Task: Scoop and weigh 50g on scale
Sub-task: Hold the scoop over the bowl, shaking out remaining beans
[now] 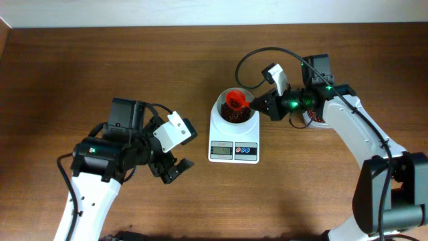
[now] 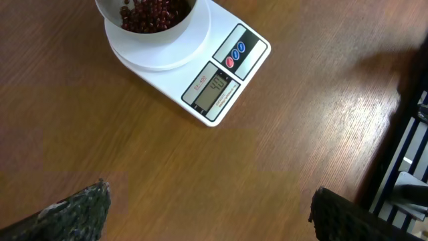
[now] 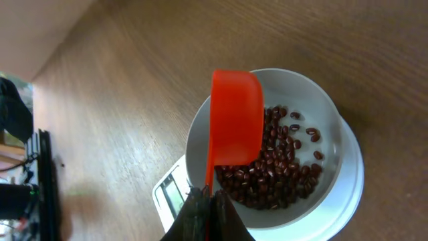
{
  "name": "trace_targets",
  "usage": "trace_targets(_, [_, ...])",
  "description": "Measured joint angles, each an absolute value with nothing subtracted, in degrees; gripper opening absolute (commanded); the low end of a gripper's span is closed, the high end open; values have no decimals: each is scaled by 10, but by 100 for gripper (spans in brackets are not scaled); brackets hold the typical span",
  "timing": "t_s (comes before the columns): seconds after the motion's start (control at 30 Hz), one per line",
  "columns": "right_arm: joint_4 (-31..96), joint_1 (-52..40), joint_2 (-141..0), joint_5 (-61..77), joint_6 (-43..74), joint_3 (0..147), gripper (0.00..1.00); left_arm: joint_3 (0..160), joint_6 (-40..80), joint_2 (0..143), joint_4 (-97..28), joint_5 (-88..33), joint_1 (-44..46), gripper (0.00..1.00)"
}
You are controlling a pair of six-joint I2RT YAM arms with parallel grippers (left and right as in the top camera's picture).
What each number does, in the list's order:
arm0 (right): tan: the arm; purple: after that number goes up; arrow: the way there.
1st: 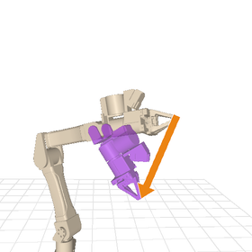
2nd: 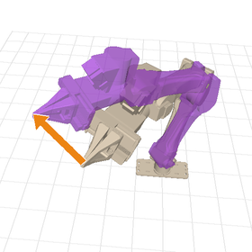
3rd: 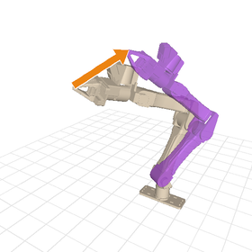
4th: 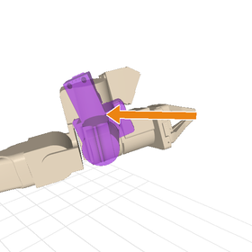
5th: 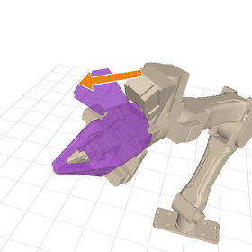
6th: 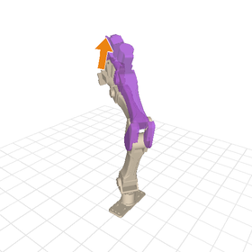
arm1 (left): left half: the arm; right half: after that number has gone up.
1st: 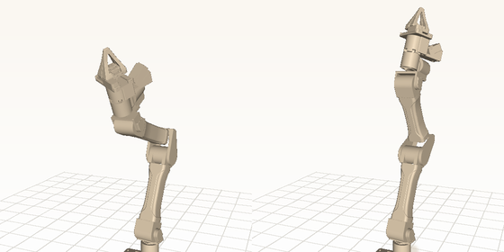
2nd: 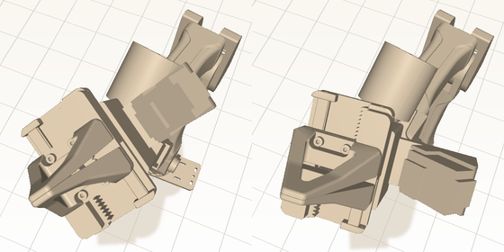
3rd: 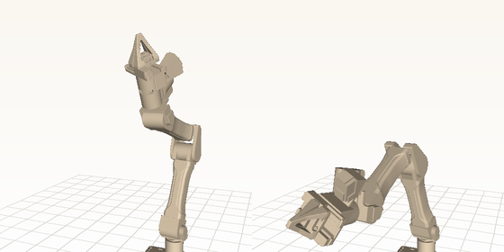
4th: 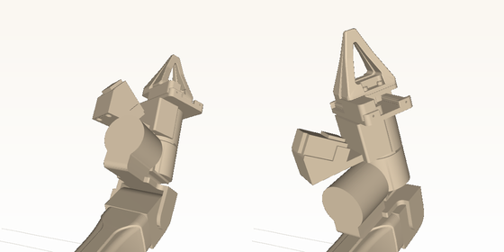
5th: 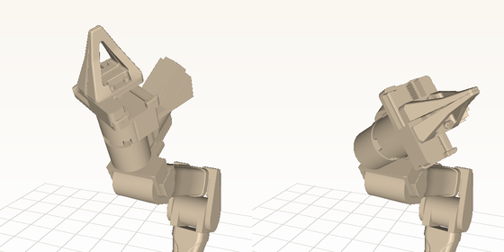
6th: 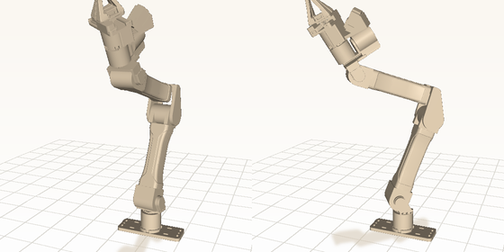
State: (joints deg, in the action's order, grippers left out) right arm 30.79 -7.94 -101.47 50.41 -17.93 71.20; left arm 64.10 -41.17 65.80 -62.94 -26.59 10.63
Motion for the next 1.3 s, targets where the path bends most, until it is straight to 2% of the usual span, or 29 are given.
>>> trace_targets(0.23, [314, -80, -1015, 511, -279, 712, 4, 641, -412, 658, -630, -266, 106, 99])
trace_targets(0.33, [304, -80, -1015, 466, -273, 712, 4, 641, -412, 658, -629, -266, 106, 99])
trace_targets(0.43, [326, -81, -1015, 479, -307, 712, 4, 641, -412, 658, -629, -266, 106, 99])
trace_targets(0.67, [287, -81, -1015, 474, -296, 712, 4, 641, -412, 658, -629, -266, 106, 99])
trace_targets(0.73, [299, -81, -1015, 492, -306, 712, 5, 641, -412, 658, -629, -266, 106, 99])
trace_targets(0.8, [293, -81, -1015, 477, -307, 712, 13, 641, -412, 658, -629, -266, 106, 99])
trace_targets(0.83, [286, -81, -1015, 461, -301, 712, 4, 641, -412, 658, -629, -266, 106, 99])
trace_targets(1.1, [288, -80, -1015, 441, -305, 712, 4, 641, -412, 658, -629, -266, 106, 99])
trace_targets(1.3, [313, -80, -1015, 454, -354, 712, 4, 641, -412, 658, -629, -266, 106, 99])
